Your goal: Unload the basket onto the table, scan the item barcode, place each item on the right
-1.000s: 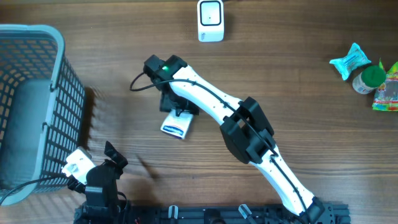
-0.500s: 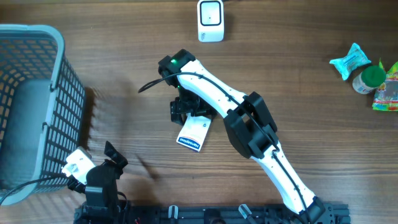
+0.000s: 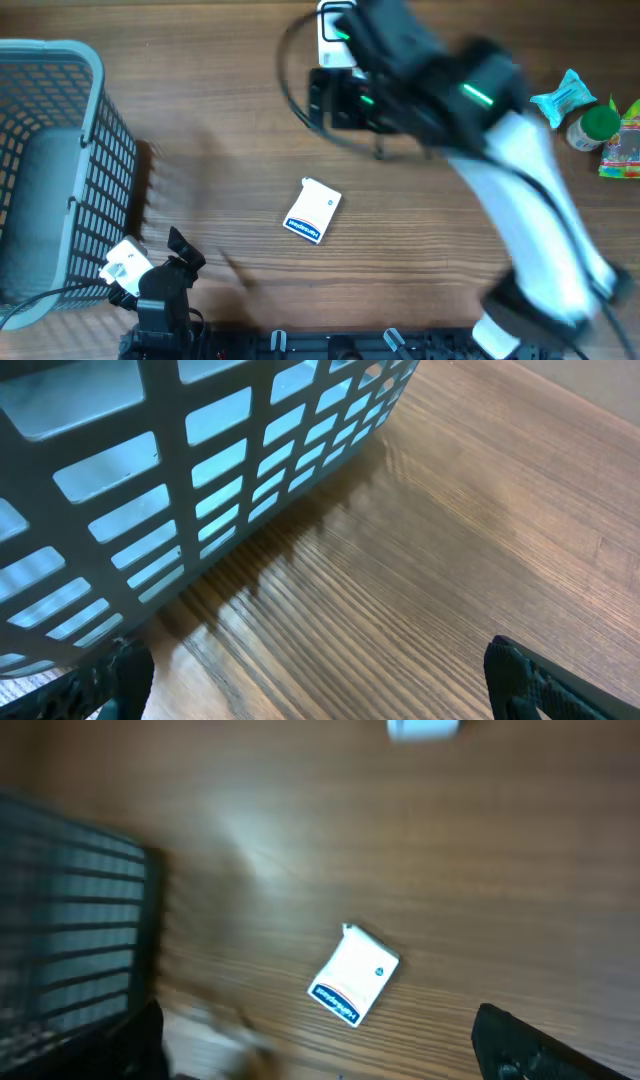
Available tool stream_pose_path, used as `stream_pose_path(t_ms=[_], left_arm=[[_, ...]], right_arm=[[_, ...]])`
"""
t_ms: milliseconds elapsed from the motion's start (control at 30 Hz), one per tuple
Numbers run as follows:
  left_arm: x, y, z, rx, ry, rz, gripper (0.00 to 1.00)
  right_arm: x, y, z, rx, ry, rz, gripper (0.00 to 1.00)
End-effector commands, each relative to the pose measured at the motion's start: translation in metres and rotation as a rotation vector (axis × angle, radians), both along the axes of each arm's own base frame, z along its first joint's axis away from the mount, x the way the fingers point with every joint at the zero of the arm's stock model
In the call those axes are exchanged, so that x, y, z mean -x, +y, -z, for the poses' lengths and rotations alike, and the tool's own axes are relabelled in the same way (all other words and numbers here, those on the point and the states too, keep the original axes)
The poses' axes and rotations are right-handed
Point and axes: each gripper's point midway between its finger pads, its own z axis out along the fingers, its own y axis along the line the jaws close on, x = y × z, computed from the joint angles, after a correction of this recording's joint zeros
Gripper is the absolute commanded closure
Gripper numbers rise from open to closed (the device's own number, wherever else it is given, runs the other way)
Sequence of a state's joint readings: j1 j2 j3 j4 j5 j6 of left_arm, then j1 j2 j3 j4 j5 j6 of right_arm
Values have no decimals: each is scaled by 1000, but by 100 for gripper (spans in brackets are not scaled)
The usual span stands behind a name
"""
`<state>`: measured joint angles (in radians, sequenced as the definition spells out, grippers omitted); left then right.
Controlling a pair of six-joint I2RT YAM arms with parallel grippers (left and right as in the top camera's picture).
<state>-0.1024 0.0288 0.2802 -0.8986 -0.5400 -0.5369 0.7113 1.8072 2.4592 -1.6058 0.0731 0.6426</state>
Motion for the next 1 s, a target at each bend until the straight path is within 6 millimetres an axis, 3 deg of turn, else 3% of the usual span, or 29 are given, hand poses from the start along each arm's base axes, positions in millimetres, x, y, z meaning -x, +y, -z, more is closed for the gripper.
stream_pose_path(t_ms=[0, 67, 133, 167, 233, 267, 367, 500, 600, 700, 967], left_arm=[[0, 1, 0, 3, -5, -6, 0], [0, 1, 0, 3, -5, -6, 0], [0, 1, 0, 3, -5, -6, 0], [0, 1, 0, 3, -5, -6, 0], [0, 1, 0, 3, -5, -6, 0], [0, 1, 0, 3, -5, -6, 0], [0, 1, 0, 3, -5, -6, 0], [0, 1, 0, 3, -5, -6, 0], [0, 1, 0, 3, -5, -6, 0], [0, 1, 0, 3, -5, -6, 0], [0, 1, 0, 3, -5, -6, 0]], right_arm=[[37, -54, -42, 50, -181, 88, 0], [49, -97, -31, 92, -196, 271, 0], [54, -140, 26, 197, -154, 572, 0], [54, -134, 67, 193, -76, 639, 0], [47, -59, 156, 35, 159, 498, 1], [49, -33, 185, -39, 290, 495, 1], [40, 10, 247, -71, 522, 447, 1], [23, 35, 285, -64, 536, 363, 1], [28, 42, 315, -30, 605, 316, 1], [27, 55, 333, -45, 631, 247, 1], [19, 33, 348, 70, 570, 296, 1]])
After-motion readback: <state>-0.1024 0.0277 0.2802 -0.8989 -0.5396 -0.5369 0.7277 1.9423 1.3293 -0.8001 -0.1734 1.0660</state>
